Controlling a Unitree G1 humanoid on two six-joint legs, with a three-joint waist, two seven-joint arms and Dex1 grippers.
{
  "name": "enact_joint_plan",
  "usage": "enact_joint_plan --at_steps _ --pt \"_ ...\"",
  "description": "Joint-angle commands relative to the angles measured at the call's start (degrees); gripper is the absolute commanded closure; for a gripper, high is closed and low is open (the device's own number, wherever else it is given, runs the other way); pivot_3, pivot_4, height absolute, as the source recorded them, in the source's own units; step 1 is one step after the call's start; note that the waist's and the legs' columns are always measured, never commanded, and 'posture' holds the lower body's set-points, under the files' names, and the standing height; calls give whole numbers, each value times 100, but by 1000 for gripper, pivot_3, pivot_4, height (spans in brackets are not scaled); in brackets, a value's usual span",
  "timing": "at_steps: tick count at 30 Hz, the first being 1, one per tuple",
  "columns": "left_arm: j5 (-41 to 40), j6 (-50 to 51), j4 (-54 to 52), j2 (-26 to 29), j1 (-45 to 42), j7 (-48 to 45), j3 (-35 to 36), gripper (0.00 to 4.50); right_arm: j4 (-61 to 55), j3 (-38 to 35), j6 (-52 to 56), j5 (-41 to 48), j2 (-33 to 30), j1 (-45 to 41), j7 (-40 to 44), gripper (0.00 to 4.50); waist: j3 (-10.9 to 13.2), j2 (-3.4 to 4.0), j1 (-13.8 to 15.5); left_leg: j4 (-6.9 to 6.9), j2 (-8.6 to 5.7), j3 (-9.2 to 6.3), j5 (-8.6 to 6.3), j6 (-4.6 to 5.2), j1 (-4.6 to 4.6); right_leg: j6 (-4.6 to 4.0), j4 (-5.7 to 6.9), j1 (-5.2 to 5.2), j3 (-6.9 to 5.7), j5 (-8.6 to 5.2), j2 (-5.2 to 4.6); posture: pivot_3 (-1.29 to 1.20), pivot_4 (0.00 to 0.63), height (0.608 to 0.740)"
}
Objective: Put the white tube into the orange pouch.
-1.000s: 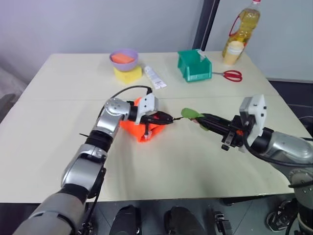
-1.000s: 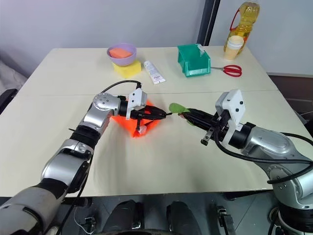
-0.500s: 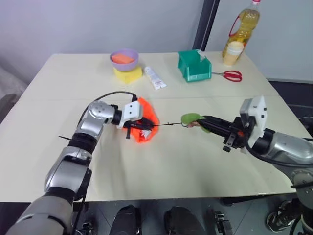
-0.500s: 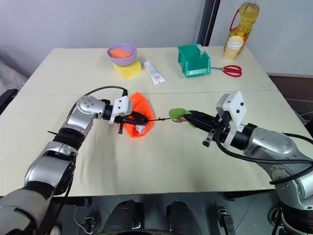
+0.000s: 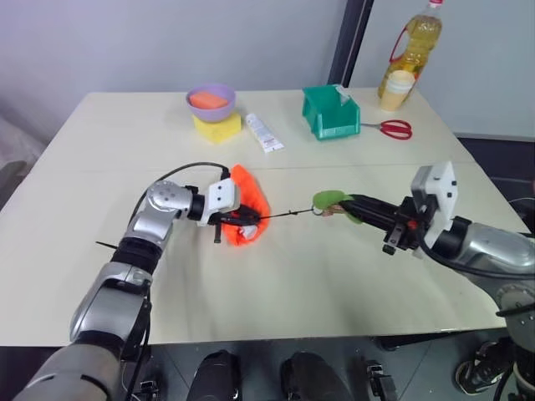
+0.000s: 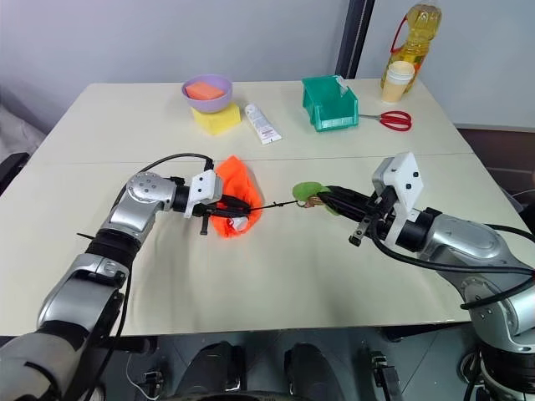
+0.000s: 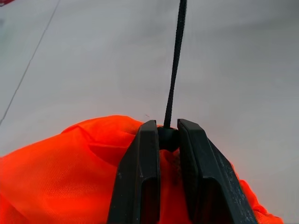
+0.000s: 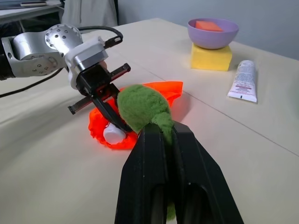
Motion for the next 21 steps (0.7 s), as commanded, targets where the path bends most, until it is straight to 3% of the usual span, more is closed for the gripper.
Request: enact_joint_plan --at_steps 1,3,5,9,12,15,21 --pt "-465 720 -642 -20 63 -10 254 4403 -81 94 -158 -74 6 -152 -12 4500 0 0 -1 0 0 0 0 0 0 0 0 0 0 0 0 0 150 740" --pt "-651 1074 -980 10 170 -39 300 4403 -32 239 -159 -202 37 -182 -53 4500 0 0 -8 0 0 -1 1 -1 -1 0 0 0 0 0 0 0 150 740" --pt "-918 1584 -1324 48 276 -40 411 3386 66 366 -148 -341 82 -218 -134 4500 0 0 -13 0 1 -1 1 -1 -1 0 0 -1 0 0 0 0 150 740" --pt "-1226 2150 -1873 206 514 201 679 1587 198 523 -135 -491 165 -221 -194 2987 0 0 -19 0 1 -1 1 -2 0 0 0 0 0 0 0 0 150 740" --pt "-1440 2476 -2189 414 793 566 1091 54 226 576 -210 -722 159 -32 -224 1476 0 0 -15 0 2 -1 1 -2 0 0 1 -1 0 0 0 0 150 740" --pt "-1606 2674 -2413 621 1083 931 1505 0 299 521 -353 -913 172 177 -227 42 0 0 -19 0 2 -1 1 -1 0 0 0 -1 0 0 0 0 150 740" --pt "-1547 2662 -2684 961 1765 1390 1800 0 477 493 -603 -1106 153 486 -15 42 0 0 -7 0 2 -1 -5 9 7 0 0 6 0 0 -3 0 150 740"
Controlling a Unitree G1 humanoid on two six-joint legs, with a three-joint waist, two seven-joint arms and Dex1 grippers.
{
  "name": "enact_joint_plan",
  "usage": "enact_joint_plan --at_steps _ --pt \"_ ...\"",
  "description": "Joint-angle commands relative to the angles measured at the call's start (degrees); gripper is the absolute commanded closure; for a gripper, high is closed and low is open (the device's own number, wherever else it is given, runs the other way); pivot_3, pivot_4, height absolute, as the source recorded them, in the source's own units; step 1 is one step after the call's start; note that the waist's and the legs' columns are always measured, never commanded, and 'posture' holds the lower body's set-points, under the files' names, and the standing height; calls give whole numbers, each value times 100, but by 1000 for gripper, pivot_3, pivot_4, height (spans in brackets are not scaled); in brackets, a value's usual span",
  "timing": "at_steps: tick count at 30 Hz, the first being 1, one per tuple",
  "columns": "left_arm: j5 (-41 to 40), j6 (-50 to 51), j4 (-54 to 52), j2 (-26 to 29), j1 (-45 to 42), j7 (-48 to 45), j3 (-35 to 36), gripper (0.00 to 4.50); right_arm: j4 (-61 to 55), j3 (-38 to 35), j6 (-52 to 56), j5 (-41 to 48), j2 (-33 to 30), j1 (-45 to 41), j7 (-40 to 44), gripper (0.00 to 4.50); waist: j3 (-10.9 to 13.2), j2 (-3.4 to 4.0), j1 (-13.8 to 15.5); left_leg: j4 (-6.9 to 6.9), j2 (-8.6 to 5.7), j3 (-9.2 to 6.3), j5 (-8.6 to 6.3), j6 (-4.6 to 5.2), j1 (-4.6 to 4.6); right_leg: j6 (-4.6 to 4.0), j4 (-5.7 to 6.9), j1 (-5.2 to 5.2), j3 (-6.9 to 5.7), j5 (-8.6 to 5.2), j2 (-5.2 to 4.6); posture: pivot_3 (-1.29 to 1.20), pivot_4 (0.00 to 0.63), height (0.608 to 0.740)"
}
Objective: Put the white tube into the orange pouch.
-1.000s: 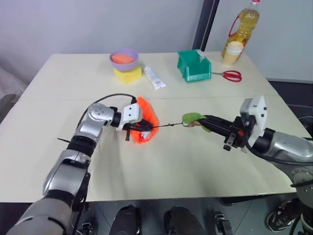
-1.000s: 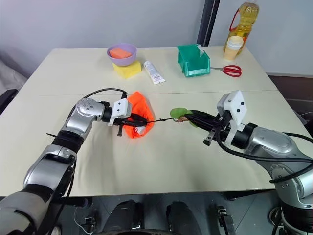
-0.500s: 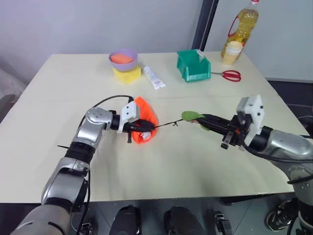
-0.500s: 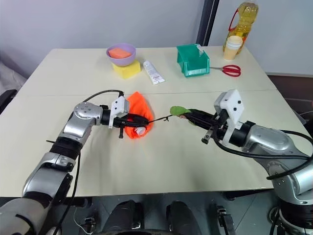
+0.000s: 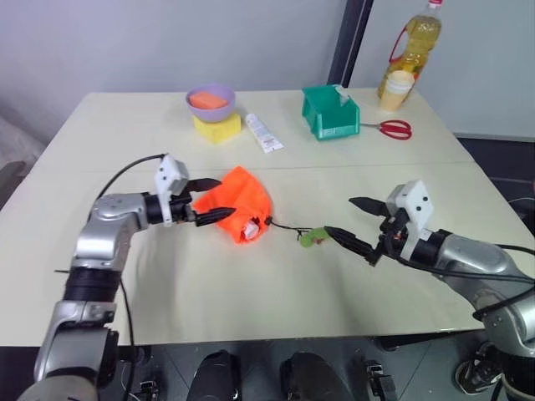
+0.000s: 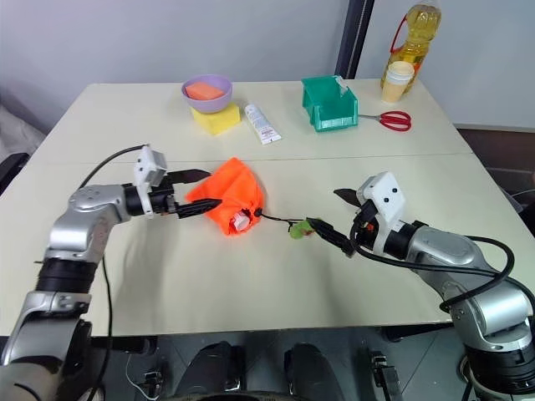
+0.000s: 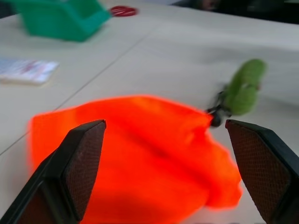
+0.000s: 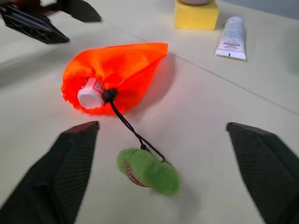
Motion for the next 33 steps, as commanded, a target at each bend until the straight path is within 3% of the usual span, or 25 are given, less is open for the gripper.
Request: enact_joint_plan --at_steps 1,18,28,33 --pt "-35 -67 -332 144 230 205 198 0 34 -125 -239 -101 -7 50 127 42 0 0 12 0 0 0 0 0 0 0 0 1 0 0 0 0 150 740" --pt "71 -346 -275 272 665 720 287 0 181 351 -614 -739 64 357 344 42 0 0 5 -2 0 0 -9 15 5 0 0 4 -1 0 -1 0 150 740" --pt "135 -633 136 455 1402 1482 978 0 780 -717 -1251 -563 285 1198 604 42 0 -1 -3 -5 0 0 -15 26 11 0 -1 9 -1 0 -4 0 150 740" --pt "73 -528 -104 494 1856 1582 1146 0 1067 -875 -1409 -621 277 1360 750 42 0 -1 -5 -5 0 0 -17 28 21 0 -1 19 -1 0 -7 0 150 740"
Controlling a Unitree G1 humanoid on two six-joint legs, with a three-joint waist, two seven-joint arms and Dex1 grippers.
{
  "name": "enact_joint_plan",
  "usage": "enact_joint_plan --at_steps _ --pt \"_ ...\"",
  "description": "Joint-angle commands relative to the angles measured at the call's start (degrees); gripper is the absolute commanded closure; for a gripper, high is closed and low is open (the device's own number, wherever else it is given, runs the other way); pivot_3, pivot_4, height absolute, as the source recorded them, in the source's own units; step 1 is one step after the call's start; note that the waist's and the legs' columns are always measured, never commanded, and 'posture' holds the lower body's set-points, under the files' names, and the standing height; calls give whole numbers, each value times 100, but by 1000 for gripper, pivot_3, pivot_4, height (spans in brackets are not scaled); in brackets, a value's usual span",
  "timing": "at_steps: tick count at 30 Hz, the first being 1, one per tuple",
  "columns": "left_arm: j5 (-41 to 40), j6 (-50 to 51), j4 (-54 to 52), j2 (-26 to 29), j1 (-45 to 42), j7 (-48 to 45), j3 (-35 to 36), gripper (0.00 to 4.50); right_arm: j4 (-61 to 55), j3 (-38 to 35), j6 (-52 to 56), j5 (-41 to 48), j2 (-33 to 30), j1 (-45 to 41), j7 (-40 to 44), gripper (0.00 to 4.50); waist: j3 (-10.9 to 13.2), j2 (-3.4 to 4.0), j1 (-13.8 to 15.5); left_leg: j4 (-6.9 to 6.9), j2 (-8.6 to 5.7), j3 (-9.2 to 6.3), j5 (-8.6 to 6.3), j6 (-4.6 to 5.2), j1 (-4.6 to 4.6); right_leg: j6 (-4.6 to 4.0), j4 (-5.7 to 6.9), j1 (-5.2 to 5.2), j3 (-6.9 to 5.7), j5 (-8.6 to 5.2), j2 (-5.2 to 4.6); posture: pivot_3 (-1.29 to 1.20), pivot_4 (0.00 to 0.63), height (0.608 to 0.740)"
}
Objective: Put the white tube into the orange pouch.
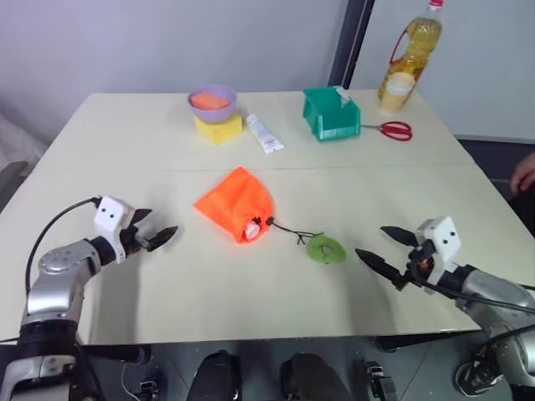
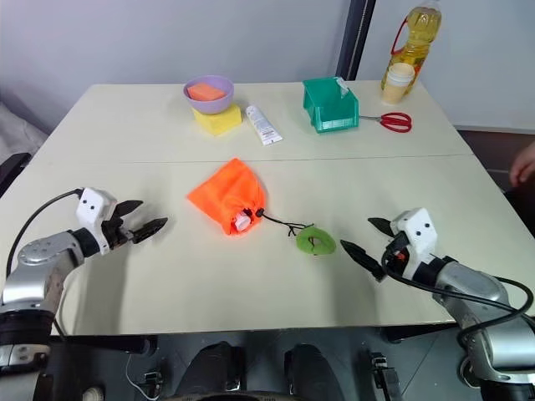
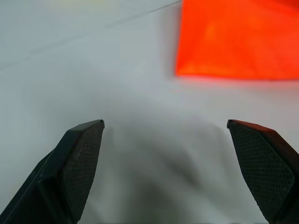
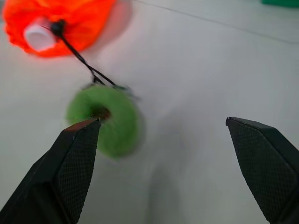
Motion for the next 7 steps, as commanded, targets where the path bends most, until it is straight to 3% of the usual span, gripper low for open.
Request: enact_joint_plan --at_steps 1,7 --pt "-106 77 -335 80 133 72 156 0 52 -152 -205 15 10 -27 104 42 0 0 -2 0 0 0 0 0 0 0 0 0 0 0 0 0 150 740" --pt "-159 52 -470 45 255 118 194 0 212 -49 -238 6 45 -176 126 42 0 0 2 0 0 0 0 0 1 0 1 1 -1 0 -1 0 150 740"
